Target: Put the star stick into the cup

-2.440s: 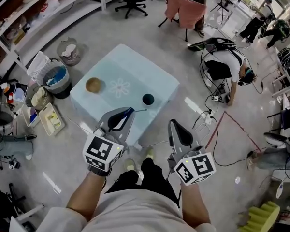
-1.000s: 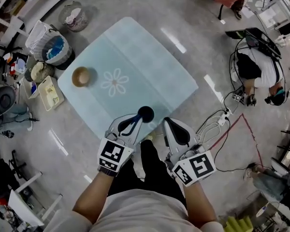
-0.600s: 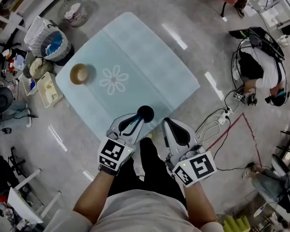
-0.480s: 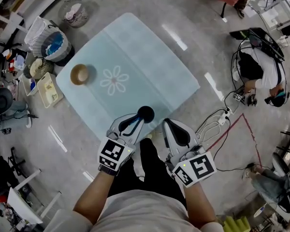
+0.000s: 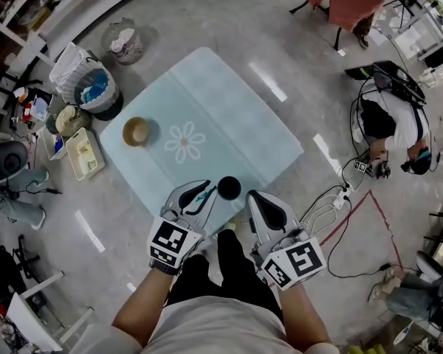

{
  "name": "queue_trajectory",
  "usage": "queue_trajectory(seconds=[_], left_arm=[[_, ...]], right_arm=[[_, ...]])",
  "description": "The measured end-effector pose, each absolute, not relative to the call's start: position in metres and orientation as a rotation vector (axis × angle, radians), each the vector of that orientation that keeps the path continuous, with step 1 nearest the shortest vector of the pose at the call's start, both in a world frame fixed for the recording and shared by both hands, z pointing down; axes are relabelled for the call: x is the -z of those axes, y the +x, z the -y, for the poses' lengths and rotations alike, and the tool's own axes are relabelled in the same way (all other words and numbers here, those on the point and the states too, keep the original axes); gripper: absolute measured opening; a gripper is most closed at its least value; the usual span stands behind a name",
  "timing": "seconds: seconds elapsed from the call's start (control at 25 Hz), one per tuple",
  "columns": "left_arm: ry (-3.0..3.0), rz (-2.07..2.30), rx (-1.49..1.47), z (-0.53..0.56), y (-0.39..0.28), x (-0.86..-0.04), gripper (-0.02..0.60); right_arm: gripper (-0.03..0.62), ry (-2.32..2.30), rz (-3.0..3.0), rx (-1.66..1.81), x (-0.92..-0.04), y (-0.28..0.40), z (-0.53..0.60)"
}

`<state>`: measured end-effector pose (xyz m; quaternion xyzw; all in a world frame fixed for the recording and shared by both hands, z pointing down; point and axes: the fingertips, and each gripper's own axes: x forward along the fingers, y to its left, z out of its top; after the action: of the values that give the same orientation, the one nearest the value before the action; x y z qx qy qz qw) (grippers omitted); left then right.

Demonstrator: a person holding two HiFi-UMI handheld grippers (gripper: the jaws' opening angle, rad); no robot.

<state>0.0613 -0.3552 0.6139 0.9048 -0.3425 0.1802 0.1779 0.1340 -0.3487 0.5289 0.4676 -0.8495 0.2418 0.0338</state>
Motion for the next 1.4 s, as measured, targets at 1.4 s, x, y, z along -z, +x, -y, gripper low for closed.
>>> queue_trajectory(seconds=[1.4], left_arm=[[2.807, 0.943, -0.093, 0.288, 0.030, -0.401, 0.008]], right_arm=[[0.012, 1.664, 2.653, -0.341, -0.393, 0.088, 0.275]])
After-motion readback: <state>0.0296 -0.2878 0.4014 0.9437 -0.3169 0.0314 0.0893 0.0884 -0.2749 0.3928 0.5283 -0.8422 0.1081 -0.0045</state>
